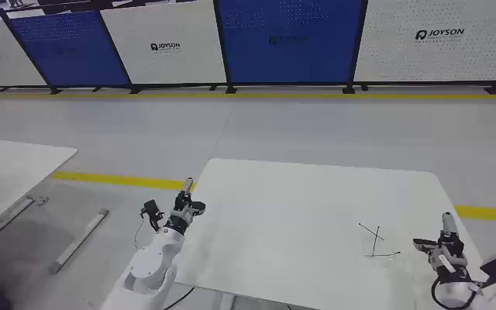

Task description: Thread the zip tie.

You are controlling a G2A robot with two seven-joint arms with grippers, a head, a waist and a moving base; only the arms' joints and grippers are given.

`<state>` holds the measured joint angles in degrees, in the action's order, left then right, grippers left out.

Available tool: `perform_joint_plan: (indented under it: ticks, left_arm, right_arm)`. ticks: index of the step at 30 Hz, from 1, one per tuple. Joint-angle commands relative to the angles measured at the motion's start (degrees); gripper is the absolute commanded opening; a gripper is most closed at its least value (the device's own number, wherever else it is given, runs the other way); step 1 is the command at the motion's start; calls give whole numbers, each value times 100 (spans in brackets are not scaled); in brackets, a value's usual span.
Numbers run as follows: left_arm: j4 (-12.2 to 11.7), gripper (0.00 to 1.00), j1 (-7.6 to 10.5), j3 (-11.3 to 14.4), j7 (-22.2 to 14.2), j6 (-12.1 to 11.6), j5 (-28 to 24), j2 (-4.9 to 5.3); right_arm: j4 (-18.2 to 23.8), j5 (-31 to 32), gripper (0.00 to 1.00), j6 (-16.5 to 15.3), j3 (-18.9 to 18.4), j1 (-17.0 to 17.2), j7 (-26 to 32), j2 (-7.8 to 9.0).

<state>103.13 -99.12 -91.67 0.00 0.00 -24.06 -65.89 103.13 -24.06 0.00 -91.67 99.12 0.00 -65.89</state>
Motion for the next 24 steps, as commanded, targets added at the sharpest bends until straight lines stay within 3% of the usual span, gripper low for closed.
perform_joint_plan:
  ticks: [1,7,10,24]
  left_arm:
    - [0,100,0,0,0,0,0,0]
    - [0,100,0,0,0,0,0,0]
    - [0,100,0,0,0,0,0,0]
    - [0,100,0,0,0,0,0,0]
  right_arm:
    - [-2,44,100,3,0,-5,30,3]
    - [-142,78,100,-31,-161,-45,850,37]
    - [-160,256,100,136,-271,-51,1513,85]
    - [-174,286,100,238,-338,-57,1545,93]
